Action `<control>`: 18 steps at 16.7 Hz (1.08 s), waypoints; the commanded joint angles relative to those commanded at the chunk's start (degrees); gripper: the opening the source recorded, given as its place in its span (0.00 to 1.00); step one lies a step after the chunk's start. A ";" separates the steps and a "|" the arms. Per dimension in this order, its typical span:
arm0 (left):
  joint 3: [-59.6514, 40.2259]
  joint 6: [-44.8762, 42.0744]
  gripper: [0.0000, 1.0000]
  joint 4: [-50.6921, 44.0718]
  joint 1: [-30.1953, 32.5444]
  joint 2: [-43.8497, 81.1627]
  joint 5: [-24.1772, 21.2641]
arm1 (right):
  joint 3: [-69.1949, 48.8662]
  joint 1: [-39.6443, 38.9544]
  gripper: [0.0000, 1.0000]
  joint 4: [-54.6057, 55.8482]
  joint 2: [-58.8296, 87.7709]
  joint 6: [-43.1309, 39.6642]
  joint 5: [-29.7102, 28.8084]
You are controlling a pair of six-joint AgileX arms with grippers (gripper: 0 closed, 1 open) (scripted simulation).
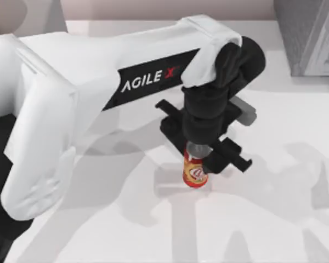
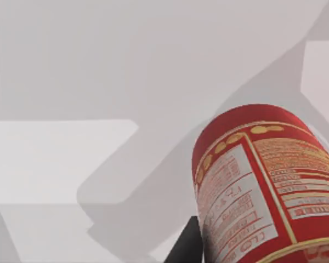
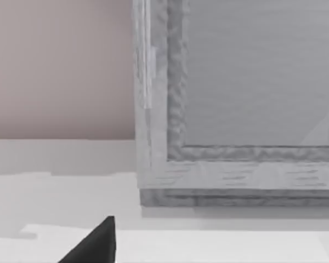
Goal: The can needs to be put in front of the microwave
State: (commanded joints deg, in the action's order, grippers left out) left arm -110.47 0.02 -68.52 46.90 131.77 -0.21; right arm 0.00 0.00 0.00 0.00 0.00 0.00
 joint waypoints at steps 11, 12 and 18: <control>-5.94 -0.34 0.00 -7.64 -0.47 -1.02 0.00 | 0.00 0.00 1.00 0.00 0.00 0.00 0.00; -4.74 -0.97 0.00 -8.06 -1.27 -1.88 -0.10 | 0.00 0.00 1.00 0.00 0.00 0.00 0.00; 12.07 -8.97 0.00 -12.02 -14.25 -13.27 -0.71 | 0.00 0.00 1.00 0.00 0.00 0.00 0.00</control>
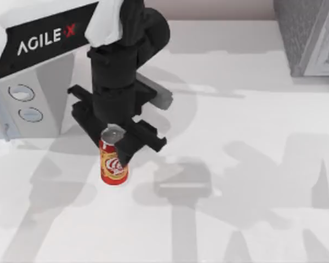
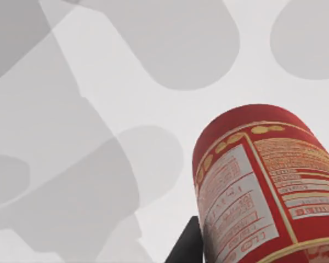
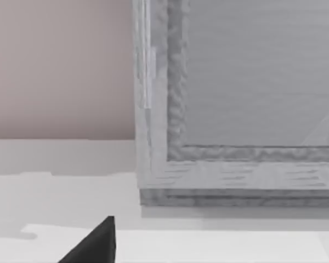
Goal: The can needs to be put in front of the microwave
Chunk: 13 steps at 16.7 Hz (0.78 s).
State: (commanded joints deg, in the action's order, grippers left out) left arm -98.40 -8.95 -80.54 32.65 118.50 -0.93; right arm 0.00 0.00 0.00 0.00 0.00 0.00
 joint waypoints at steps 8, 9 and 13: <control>29.31 -13.36 0.00 -0.16 -29.49 -19.66 1.12 | 0.00 0.00 1.00 0.00 0.00 0.00 0.00; 31.77 -14.71 0.00 1.04 -33.58 -21.72 1.33 | 0.00 0.00 1.00 0.00 0.00 0.00 0.00; 37.23 -18.97 0.00 8.13 -49.04 -27.74 1.77 | 0.00 0.00 1.00 0.00 0.00 0.00 0.00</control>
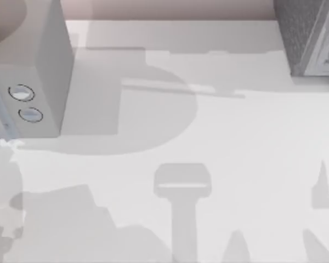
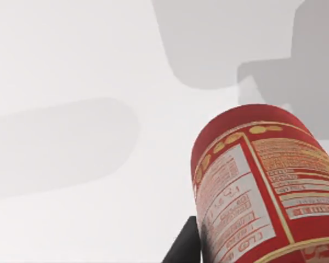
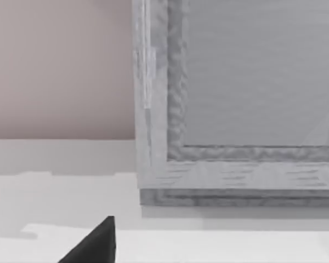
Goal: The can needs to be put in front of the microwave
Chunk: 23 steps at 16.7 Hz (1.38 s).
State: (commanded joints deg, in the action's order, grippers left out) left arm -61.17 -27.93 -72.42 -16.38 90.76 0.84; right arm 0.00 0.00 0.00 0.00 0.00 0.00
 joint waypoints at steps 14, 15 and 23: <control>1.71 -2.95 0.00 9.89 -13.23 -4.11 -0.45 | 0.00 0.00 1.00 0.00 0.00 0.00 0.00; 1.95 -2.95 0.00 10.21 -13.27 -4.08 -0.46 | 0.00 0.00 1.00 0.00 0.00 0.00 0.00; 2.60 -2.94 0.15 11.08 -13.38 -3.99 -0.51 | 0.00 0.00 1.00 0.00 0.00 0.00 0.00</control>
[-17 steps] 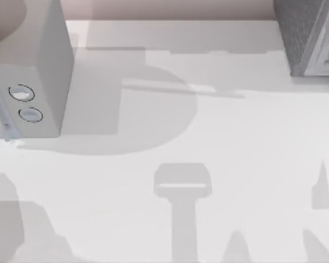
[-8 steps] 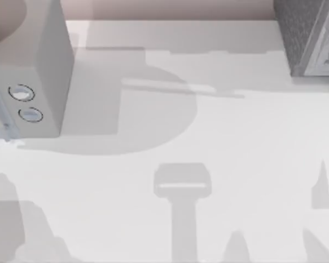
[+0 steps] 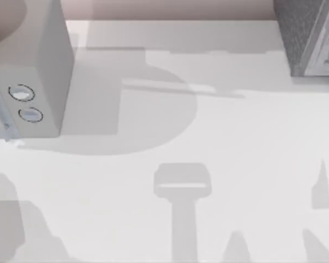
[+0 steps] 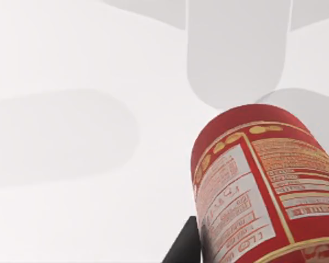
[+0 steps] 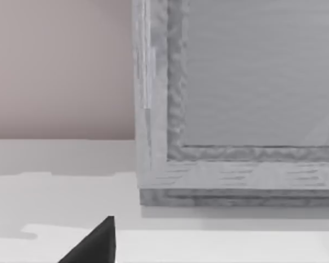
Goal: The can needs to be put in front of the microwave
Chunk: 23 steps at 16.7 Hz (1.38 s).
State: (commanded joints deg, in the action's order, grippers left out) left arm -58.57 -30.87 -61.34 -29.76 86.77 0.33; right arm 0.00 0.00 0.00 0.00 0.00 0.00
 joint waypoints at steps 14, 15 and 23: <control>0.00 0.00 1.00 0.00 0.00 0.00 0.00 | 0.00 0.00 1.00 0.00 0.00 0.00 0.00; 0.00 0.00 1.00 0.00 0.00 0.00 0.00 | 0.00 0.00 1.00 0.00 0.00 0.00 0.00; -2.28 -0.03 1.00 -2.44 0.02 -0.32 -0.02 | 0.00 0.00 1.00 0.00 0.00 0.00 0.00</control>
State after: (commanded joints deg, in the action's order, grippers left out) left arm -60.85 -30.90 -63.78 -29.74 86.45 0.32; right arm 0.00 0.00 0.00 0.00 0.00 0.00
